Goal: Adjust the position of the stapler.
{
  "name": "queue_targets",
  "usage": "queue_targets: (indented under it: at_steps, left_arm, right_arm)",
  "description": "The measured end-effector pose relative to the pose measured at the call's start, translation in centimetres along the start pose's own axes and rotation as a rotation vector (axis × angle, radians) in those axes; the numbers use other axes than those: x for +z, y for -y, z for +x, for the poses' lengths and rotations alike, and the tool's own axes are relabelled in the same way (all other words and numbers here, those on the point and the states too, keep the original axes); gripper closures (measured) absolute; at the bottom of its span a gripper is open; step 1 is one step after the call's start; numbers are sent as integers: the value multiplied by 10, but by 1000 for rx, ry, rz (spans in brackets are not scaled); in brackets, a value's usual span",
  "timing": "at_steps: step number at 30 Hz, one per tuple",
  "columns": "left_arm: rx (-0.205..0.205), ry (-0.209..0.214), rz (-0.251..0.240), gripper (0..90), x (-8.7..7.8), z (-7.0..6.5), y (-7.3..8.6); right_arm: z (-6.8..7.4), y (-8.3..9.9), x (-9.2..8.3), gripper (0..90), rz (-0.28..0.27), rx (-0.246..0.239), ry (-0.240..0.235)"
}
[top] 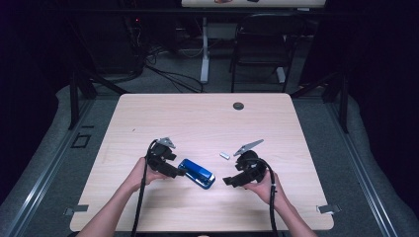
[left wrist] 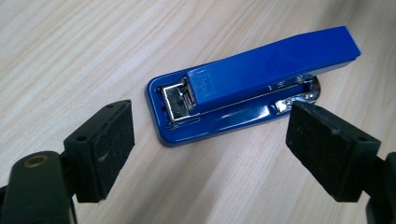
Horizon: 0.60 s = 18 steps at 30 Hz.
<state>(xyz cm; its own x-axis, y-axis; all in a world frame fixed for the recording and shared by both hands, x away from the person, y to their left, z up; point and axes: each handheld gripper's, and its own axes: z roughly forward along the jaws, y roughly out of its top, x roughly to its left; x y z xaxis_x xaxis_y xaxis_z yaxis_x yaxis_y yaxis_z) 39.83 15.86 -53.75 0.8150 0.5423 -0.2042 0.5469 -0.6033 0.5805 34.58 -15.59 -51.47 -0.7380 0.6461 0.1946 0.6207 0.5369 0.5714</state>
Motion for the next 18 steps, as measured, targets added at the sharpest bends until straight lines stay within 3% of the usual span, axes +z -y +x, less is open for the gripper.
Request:
queue_targets:
  at_steps: [4, 7, 9, 11, 18]
  left_arm:
    - [1, 0, -14, 183, 0, 0, -1]
    - [11, 3, -16, 188, 2, -1, -2]
    - [9, 6, -13, 189, 4, -1, -2]
    - [14, 12, -7, 199, 6, -1, -2]
    - [25, 21, -10, 214, 8, 1, -2]
  right_arm:
    - [17, -10, 9, 361, 1, -62, 10]
    - [30, -20, 19, 443, -3, -101, -11]
    - [35, -22, 21, 454, 0, -119, -11]
    - [47, -29, 28, 491, 13, -178, 33]
    - [40, -30, 48, 638, 53, -170, 29]
